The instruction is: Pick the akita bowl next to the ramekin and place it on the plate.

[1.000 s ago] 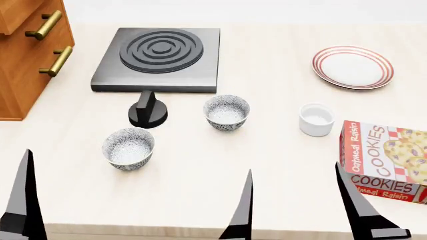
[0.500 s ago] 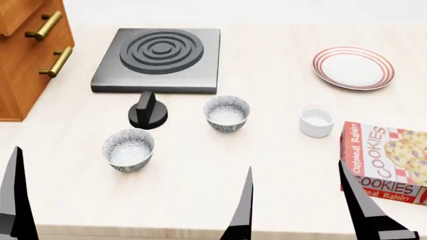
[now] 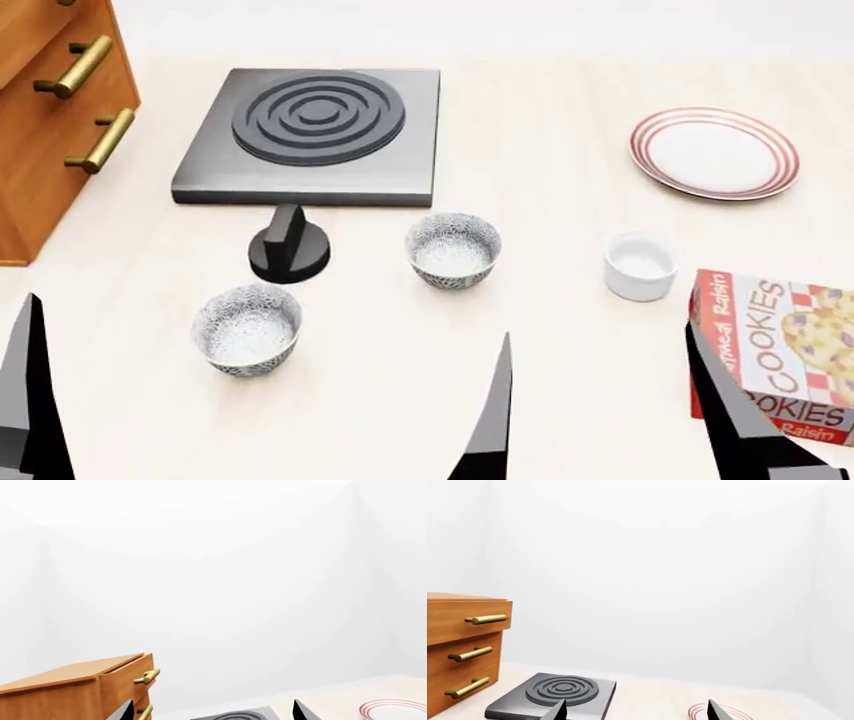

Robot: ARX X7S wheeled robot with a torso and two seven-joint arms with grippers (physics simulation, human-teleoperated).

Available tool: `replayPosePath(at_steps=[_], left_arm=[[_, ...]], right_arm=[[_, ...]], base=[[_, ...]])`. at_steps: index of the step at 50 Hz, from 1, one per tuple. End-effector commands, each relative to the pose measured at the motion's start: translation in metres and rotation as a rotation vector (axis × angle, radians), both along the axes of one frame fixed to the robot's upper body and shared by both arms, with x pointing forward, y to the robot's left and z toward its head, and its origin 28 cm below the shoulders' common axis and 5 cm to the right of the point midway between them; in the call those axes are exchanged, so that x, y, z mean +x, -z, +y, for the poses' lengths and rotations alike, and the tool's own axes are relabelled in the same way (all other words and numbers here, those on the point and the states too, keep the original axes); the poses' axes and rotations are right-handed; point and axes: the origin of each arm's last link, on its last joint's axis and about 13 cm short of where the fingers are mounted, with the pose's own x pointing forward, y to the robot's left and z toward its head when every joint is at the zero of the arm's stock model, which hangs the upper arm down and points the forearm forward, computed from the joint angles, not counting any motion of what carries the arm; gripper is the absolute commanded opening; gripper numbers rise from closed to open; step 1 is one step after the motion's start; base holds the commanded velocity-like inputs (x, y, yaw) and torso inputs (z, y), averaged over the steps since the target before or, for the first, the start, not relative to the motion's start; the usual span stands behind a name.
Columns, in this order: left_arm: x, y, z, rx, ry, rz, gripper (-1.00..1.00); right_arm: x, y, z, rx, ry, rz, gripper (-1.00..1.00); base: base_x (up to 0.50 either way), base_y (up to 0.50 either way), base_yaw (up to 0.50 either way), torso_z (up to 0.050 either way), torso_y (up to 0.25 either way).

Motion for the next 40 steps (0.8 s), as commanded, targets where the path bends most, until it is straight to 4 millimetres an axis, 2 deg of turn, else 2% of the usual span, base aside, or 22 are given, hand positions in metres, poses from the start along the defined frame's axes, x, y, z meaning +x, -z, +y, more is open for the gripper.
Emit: replayPosePath(at_steps=[1, 40], left_arm=[[-0.0001, 0.0003, 0.0003, -0.002, -0.002, 0.001, 1.00], [-0.0001, 0.0007, 0.0004, -0.004, -0.002, 0.004, 1.00]], right_arm=[[-0.0012, 0.0008, 0.0001, 0.001, 0.000, -0.007, 1.00], [-0.0010, 0.0020, -0.0011, 0.001, -0.001, -0.017, 1.00]], base=[[0.14, 0.00, 0.00, 0.000, 0.000], [0.14, 0.00, 0.00, 0.000, 0.000]])
